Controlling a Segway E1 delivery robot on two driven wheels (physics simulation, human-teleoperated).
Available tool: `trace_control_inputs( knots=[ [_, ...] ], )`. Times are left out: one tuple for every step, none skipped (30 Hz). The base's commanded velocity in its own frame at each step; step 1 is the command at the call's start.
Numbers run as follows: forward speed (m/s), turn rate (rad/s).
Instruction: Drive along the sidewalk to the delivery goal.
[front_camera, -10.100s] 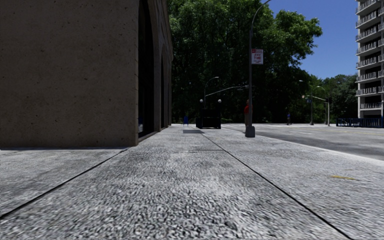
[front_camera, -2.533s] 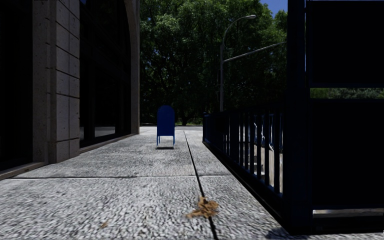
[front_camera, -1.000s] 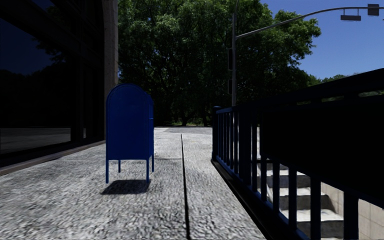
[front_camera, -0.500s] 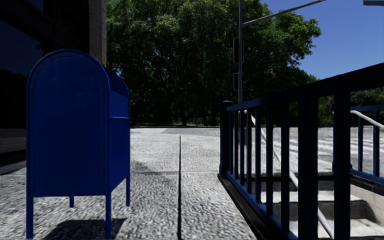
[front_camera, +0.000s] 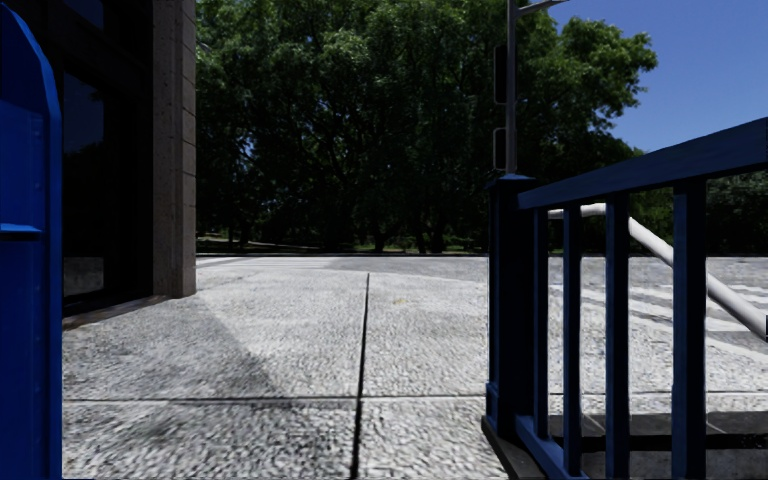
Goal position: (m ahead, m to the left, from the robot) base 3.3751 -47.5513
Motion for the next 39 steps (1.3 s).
trace_control_inputs(
  knots=[
    [2.00,0.24],
    [2.00,0.15],
    [2.00,0.00],
    [2.00,0.00],
    [2.00,0.00],
    [2.00,0.00],
    [2.00,0.00],
    [2.00,0.00],
    [2.00,0.00],
    [2.00,0.00],
    [2.00,0.00],
    [2.00,0.00],
    [2.00,0.00],
    [2.00,0.00],
    [2.00,0.00],
    [2.00,0.00],
    [2.00,0.00],
    [2.00,0.00],
    [2.00,0.00],
    [1.77,0.00],
    [1.47,-0.02],
    [1.47,-0.02],
    [1.30,-0.42],
    [1.24,-0.55],
    [1.23,-0.64],
    [1.23,-0.64],
    [1.24,-0.66],
    [1.28,-0.67],
    [1.28,-0.67],
    [1.36,-0.67],
    [1.41,-0.67],
    [1.43,-0.67],
    [1.43,-0.67],
    [1.45,-0.67],
    [1.48,-0.67],
    [1.51,-0.67],
    [1.51,-0.67],
    [1.53,-0.67],
    [1.56,-0.67]
  ],
)
